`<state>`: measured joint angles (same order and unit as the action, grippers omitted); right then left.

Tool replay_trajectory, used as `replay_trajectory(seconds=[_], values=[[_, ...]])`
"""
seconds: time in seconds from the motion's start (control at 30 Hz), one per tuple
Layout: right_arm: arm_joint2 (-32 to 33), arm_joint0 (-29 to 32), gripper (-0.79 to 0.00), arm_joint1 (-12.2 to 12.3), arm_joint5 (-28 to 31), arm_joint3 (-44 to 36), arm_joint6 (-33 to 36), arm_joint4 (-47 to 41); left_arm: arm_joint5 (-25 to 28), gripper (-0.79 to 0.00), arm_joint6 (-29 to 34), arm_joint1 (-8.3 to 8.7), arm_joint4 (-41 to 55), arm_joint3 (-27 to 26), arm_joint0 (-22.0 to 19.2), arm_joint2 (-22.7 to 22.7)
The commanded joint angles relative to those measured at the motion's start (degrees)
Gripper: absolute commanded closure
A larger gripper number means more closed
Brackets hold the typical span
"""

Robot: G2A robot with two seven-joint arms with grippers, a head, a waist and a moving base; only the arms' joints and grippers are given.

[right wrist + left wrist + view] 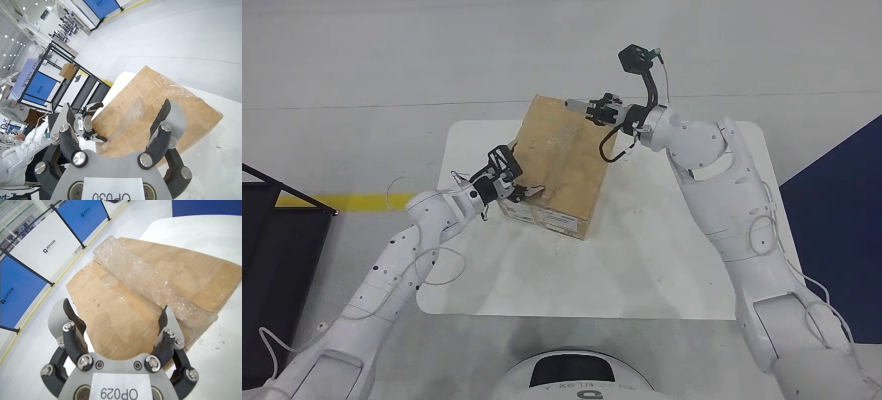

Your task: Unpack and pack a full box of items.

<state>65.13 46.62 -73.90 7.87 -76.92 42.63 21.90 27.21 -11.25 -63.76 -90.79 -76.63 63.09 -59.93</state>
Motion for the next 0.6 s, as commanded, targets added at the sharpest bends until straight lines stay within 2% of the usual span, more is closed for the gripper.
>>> replay_trajectory(seconds=[0.0, 0.33, 0.43, 0.47, 0.53, 0.57], values=[[-0.18, 0.33, -0.785, 0.05, -0.28, -0.01, 0.52, 0.16, -0.35, -0.785, -0.12, -0.09, 0.01, 0.18, -0.09, 0.08], [-4.15, -2.99, -0.785, -0.22, -2.89, 5.55, 9.17, 2.24, -1.38, -0.785, -0.53, -0.52, 0.07, 0.76, -0.28, 0.48], [-5.13, -4.19, -0.631, -0.47, -2.34, 7.12, 10.24, 1.63, -1.54, -0.785, -0.53, -0.64, 0.02, 0.82, -0.29, 0.61], [-5.38, -4.47, -0.603, -0.56, -1.67, 7.62, 10.63, 0.99, -1.65, -0.785, -0.46, -0.67, -0.05, 0.87, -0.3, 0.63], [-5.86, -4.97, -0.462, -0.78, 0.46, 9.03, 11.8, -1.42, -1.74, -0.785, -0.44, -0.74, -0.09, 0.9, -0.31, 0.71], [-6.2, -5.35, -0.443, -0.93, 1.39, 10.01, 12.22, -2.44, -1.79, -0.785, -0.44, -0.78, -0.11, 0.9, -0.29, 0.75]])
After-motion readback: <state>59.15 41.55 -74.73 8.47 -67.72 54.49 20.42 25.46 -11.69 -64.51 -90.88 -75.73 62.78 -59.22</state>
